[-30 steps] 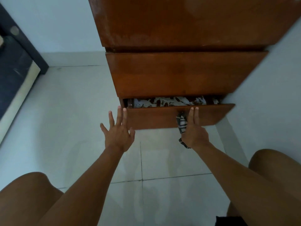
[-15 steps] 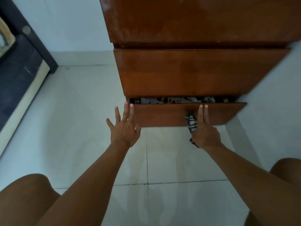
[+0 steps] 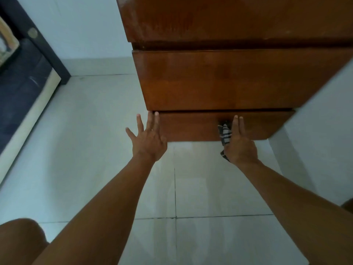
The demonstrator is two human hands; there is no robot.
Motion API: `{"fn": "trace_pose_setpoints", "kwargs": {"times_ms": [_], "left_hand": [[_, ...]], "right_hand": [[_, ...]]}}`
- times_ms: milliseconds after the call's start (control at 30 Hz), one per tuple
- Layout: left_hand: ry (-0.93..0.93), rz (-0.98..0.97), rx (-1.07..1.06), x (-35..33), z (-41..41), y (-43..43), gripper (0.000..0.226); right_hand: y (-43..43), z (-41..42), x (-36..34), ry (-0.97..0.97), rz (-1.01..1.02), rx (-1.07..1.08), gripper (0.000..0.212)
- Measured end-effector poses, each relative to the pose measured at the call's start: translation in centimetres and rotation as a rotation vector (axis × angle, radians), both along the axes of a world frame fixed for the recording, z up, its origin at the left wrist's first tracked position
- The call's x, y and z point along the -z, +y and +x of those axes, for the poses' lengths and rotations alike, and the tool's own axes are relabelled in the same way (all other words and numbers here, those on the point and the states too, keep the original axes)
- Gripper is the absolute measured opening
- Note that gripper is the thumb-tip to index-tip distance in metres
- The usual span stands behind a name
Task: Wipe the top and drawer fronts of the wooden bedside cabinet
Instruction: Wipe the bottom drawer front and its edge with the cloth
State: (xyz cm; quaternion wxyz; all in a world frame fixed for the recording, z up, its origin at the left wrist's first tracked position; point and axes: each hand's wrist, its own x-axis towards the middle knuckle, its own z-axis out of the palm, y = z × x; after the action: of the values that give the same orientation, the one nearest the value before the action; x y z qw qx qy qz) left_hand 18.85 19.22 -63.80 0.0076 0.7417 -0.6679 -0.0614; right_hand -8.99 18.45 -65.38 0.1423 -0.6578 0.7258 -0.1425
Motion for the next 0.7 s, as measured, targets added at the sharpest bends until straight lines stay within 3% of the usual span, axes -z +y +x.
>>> {"fn": "trace_pose_setpoints", "kwargs": {"times_ms": [167, 267, 367, 500, 700], "left_hand": [[-0.046, -0.074, 0.137, 1.0, 2.9, 0.0, 0.075], [-0.05, -0.151, 0.194, 2.1, 4.2, -0.5, 0.072], [-0.045, -0.26, 0.242, 3.3, 5.1, -1.2, 0.069], [-0.058, -0.404, 0.303, 5.2, 6.0, -1.7, 0.068], [-0.072, -0.524, 0.274, 7.6, 5.7, -2.6, 0.067]], "right_hand": [[3.1, 7.3, 2.9, -0.092, -0.419, -0.187, 0.082], [2.0, 12.5, 2.6, -0.114, -0.58, -0.04, 0.078], [-0.2, 16.7, 3.6, -0.18, -0.581, -0.006, 0.074], [-2.7, 19.1, 10.1, -0.013, -0.479, -0.201, 0.073], [-5.6, 17.1, 13.0, 0.122, -0.684, -0.21, 0.062]]}}
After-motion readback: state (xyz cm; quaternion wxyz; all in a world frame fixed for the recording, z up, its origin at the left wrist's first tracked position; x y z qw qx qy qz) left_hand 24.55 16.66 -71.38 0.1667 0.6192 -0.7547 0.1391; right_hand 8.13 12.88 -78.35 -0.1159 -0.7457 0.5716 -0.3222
